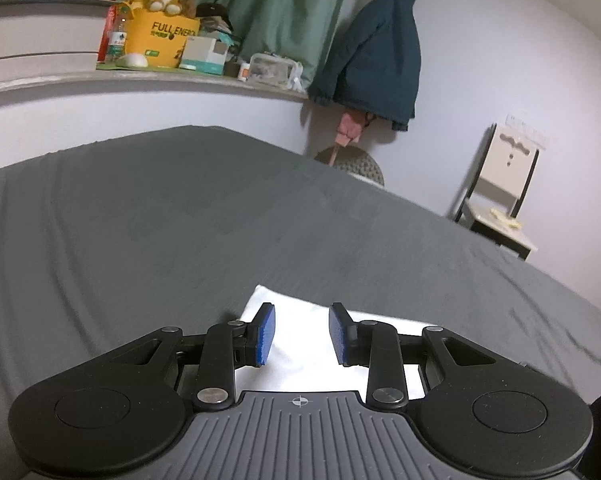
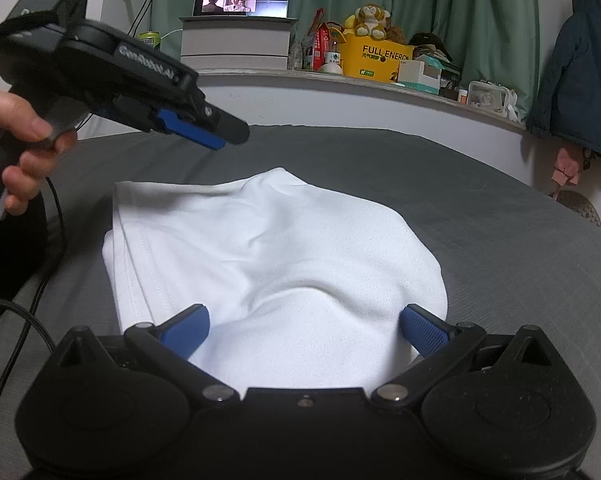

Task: Fold clothes

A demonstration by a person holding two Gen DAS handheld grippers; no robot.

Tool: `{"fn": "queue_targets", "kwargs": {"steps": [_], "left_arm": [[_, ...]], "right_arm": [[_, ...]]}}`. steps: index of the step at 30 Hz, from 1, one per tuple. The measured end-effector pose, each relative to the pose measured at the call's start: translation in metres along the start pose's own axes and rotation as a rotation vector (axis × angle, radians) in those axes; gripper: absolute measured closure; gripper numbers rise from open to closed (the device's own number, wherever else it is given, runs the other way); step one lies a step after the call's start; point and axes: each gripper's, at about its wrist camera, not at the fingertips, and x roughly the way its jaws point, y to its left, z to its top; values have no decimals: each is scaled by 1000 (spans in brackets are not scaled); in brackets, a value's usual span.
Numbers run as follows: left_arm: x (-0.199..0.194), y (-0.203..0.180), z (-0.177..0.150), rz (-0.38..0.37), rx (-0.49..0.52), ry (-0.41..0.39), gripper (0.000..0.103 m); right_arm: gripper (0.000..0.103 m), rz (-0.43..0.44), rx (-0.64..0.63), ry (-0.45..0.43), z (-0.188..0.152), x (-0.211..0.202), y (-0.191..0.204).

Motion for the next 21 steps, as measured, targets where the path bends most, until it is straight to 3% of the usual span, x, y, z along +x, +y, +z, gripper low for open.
{"fn": "queue_targets", "kwargs": {"steps": [7, 8, 9, 10, 15, 21], "left_arm": [[-18, 3, 2, -16, -11, -32, 68], [-20, 2, 2, -14, -3, -31, 44], [-23, 2, 2, -18, 3, -37, 6], [-28, 1, 0, -23, 10, -53, 0], [-46, -4, 2, -35, 86, -85, 0], [-51, 12, 9, -84, -66, -23, 0]], "right_arm": [[0, 1, -1, -1, 0, -1, -1], [0, 2, -1, -1, 0, -1, -1], [0, 2, -1, 0, 0, -1, -1], [0, 2, -1, 0, 0, -1, -1], [0, -1, -3, 6, 2, 2, 0], [0, -28, -8, 7, 4, 5, 4]]}}
